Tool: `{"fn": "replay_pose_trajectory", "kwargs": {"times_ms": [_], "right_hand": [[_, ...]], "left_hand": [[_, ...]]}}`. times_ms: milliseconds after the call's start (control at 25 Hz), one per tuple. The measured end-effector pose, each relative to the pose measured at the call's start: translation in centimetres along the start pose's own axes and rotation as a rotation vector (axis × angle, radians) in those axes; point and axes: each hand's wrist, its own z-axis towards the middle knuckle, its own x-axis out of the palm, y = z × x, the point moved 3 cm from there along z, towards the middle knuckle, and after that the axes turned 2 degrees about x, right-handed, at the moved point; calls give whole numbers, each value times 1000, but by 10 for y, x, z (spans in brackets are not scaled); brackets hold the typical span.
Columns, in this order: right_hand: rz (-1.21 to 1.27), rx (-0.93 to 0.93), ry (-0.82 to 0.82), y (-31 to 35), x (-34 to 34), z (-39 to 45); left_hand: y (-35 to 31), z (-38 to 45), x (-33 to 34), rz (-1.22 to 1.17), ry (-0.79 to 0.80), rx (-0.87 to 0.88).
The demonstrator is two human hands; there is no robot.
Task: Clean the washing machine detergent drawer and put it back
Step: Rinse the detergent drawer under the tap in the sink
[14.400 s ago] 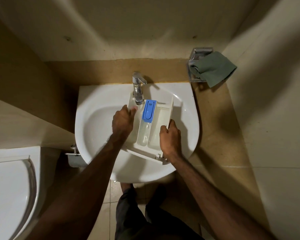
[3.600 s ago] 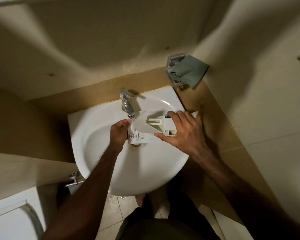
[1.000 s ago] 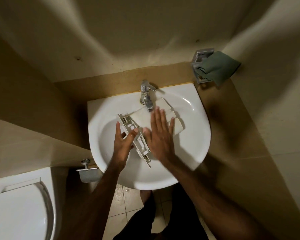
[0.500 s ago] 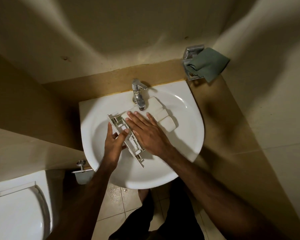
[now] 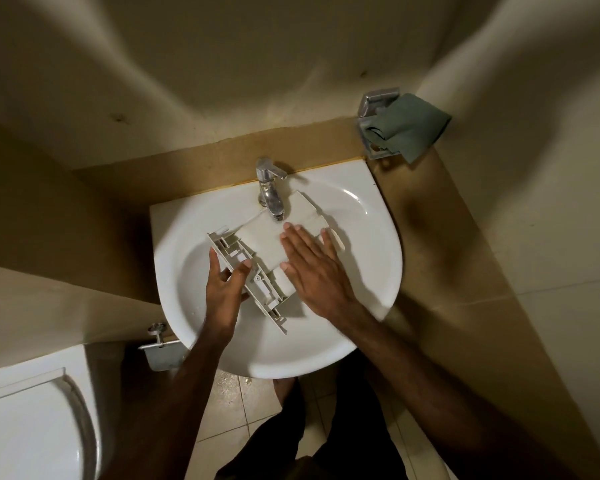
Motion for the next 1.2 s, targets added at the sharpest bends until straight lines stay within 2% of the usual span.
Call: {"fn": "replay_pose_trajectory", "kwargs": {"times_ms": [160,280,400,520,640,800,960,1080,1200], "right_hand": [[-29,169,-40,-7,-13,15],[-49,43,-17,-5,-11,17],[-52,138,-52,-12,-19,24],[-20,15,20,-13,-13,21],[-22,156,29,-33,-7,31],[129,211,180,-35,8,57],[-11,395,89,1,18,23],[-33,222,158,29,15,-31],[-89,-34,249,15,10,-54]], "left_hand": [[0,1,0,17,-2,-10],[-1,0,-2,28,-8,-18],[0,2,-3,21,3,-13],[0,2,-4,34,-3,-24],[0,2,-8,47,2,-21],[-2,0,-5,40,-9,-20],[-7,-10,1,3,-63,13],[-7,-11,0,-12,-84,2],[-6,-9,0,0,-88,-7]]}}
